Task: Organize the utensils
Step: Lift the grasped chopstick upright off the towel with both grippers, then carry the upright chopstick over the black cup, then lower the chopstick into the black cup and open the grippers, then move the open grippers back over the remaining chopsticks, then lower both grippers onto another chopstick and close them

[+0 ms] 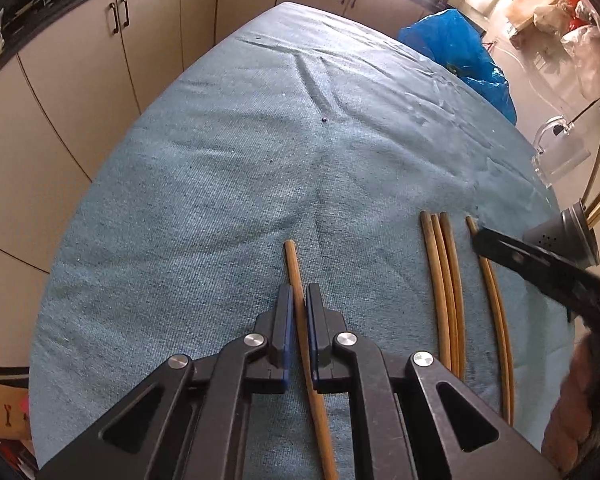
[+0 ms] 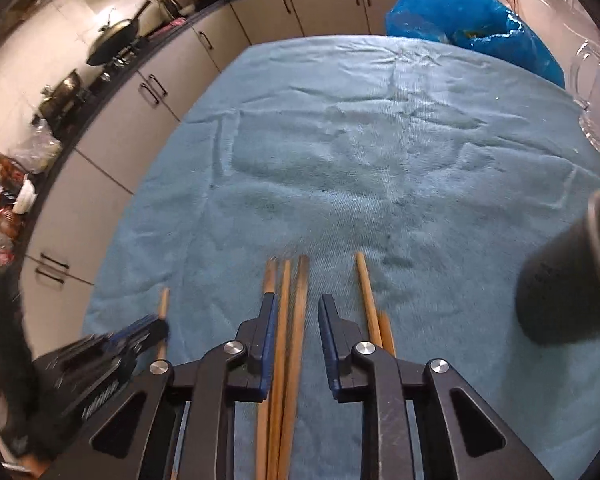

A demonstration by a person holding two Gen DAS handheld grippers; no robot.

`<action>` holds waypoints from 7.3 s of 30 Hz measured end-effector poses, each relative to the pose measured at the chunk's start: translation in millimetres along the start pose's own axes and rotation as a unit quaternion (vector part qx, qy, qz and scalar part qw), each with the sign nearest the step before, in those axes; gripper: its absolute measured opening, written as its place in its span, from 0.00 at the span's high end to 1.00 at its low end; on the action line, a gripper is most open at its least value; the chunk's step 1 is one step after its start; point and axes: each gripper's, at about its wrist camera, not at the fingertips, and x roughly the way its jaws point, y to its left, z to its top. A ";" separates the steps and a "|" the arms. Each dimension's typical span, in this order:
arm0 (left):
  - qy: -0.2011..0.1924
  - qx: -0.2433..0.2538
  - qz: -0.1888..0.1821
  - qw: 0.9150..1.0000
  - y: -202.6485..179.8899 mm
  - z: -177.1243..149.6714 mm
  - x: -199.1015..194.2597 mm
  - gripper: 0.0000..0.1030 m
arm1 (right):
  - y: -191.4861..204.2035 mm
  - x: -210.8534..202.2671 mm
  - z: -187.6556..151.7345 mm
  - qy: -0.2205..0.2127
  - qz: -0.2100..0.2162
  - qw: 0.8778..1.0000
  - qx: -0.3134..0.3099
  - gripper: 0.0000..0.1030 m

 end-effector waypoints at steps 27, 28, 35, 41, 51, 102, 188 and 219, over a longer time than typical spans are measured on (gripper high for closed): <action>-0.083 -0.002 -0.045 0.995 -11.2 -0.7 -55.5 0.95 | 3.9 -69.8 -18.6 -0.124 0.032 0.991 -0.026 0.93; -0.097 -0.001 -0.047 0.994 -13.7 -3.1 -66.2 0.95 | 2.2 -84.6 -25.0 -0.144 0.039 0.988 -0.023 0.93; -0.164 0.008 -0.057 0.985 -27.4 -15.5 -117.9 0.95 | 2.4 -154.6 -73.8 -0.255 0.071 0.964 -0.033 0.93; -0.199 0.030 -0.066 0.977 -44.4 -27.7 -145.1 0.95 | -2.1 -188.4 -111.4 -0.314 0.075 0.945 -0.045 0.93; -0.211 0.039 -0.069 0.974 -54.2 -34.5 -158.9 0.95 | -19.6 -215.9 -127.6 -0.351 0.079 0.933 -0.022 0.93; -0.242 0.110 -0.117 0.957 -141.8 -12.1 -215.7 0.95 | -91.6 -299.1 -149.4 -0.441 0.070 0.893 0.058 0.93; 0.001 -0.023 -0.067 0.997 -66.9 -2.9 -25.8 0.81 | -100.5 -215.2 -172.6 -0.293 0.048 0.953 0.066 0.87; -0.001 0.018 0.023 1.000 -53.8 2.9 12.6 0.93 | -88.7 -169.6 -148.7 -0.232 0.038 0.971 0.039 0.87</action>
